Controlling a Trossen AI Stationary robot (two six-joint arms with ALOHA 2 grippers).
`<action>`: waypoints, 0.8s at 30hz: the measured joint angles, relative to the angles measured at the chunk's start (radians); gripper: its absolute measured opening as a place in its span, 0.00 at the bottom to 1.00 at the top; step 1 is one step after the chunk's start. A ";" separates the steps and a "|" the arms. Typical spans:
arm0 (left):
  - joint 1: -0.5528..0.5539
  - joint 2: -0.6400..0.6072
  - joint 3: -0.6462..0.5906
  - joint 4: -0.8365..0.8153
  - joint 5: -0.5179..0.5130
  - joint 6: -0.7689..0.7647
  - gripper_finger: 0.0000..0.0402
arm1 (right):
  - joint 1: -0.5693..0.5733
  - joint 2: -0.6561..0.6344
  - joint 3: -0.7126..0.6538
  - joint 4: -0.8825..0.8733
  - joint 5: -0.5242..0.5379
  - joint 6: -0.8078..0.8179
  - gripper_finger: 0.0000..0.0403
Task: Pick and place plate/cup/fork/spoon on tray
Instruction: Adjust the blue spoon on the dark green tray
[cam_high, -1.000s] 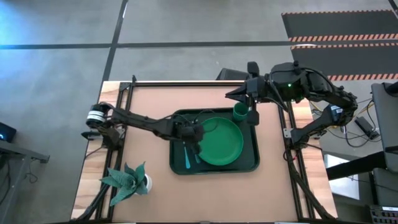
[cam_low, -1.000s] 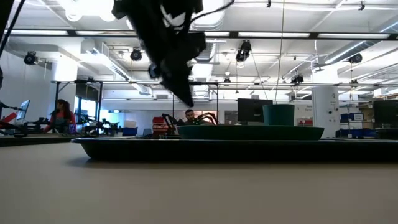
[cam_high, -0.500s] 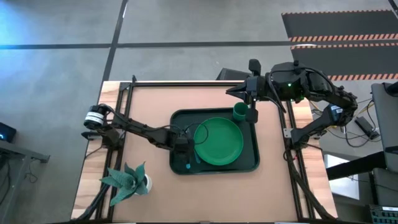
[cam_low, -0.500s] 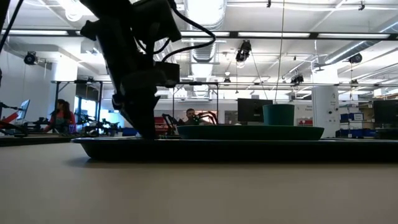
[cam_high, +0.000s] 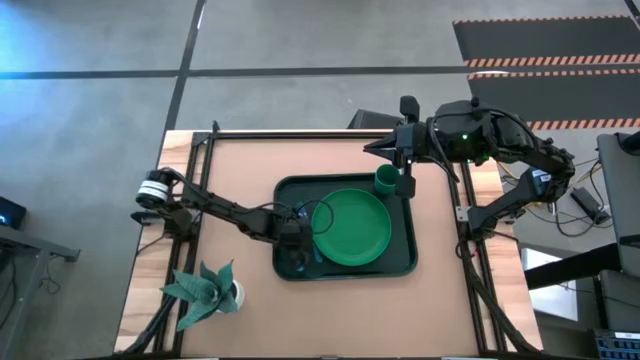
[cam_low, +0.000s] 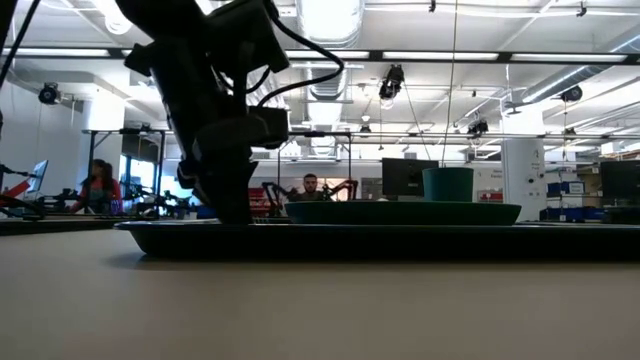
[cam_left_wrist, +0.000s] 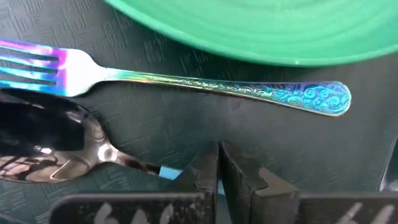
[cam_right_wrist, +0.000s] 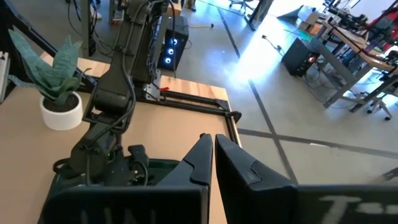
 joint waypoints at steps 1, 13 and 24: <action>0.000 0.000 -0.006 0.005 0.000 -0.010 0.00 | 0.000 0.000 0.000 -0.001 0.000 0.001 0.02; 0.000 -0.003 -0.014 0.000 0.006 -0.021 0.00 | 0.000 0.000 0.000 -0.007 0.000 0.004 0.02; -0.004 -0.003 -0.017 -0.008 0.014 -0.062 0.00 | 0.000 0.000 0.000 -0.012 0.000 0.005 0.02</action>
